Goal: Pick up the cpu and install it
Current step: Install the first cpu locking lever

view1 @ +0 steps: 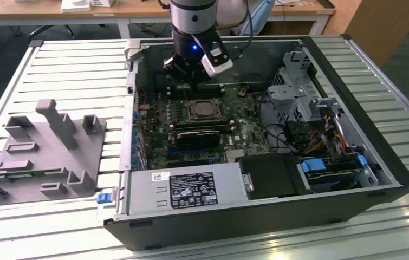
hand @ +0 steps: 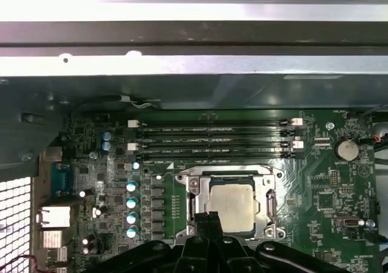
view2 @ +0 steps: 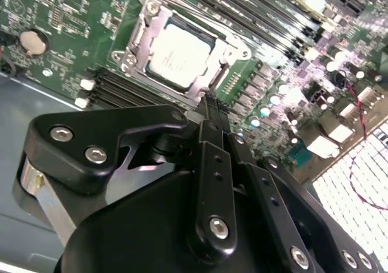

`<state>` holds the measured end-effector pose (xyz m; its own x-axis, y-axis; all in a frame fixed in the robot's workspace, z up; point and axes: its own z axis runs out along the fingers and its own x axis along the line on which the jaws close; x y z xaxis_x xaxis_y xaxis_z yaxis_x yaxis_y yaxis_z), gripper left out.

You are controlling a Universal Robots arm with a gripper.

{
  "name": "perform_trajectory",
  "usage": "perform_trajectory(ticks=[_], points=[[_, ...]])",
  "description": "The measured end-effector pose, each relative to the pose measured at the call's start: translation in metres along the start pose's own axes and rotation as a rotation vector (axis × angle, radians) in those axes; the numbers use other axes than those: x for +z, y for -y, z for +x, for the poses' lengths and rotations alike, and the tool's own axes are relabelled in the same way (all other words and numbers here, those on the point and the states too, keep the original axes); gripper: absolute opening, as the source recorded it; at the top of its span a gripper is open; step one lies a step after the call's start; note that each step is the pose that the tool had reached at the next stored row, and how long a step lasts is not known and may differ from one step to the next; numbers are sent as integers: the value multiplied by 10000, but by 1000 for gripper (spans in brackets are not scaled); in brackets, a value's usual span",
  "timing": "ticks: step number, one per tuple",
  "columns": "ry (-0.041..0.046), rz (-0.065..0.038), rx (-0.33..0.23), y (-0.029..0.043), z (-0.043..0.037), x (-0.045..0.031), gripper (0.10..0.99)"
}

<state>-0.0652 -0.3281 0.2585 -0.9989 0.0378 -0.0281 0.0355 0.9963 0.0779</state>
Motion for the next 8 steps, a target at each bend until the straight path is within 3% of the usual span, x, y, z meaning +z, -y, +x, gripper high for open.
perform_trajectory(ticks=[8], points=[[11,0,1,7,205,-4,106]])
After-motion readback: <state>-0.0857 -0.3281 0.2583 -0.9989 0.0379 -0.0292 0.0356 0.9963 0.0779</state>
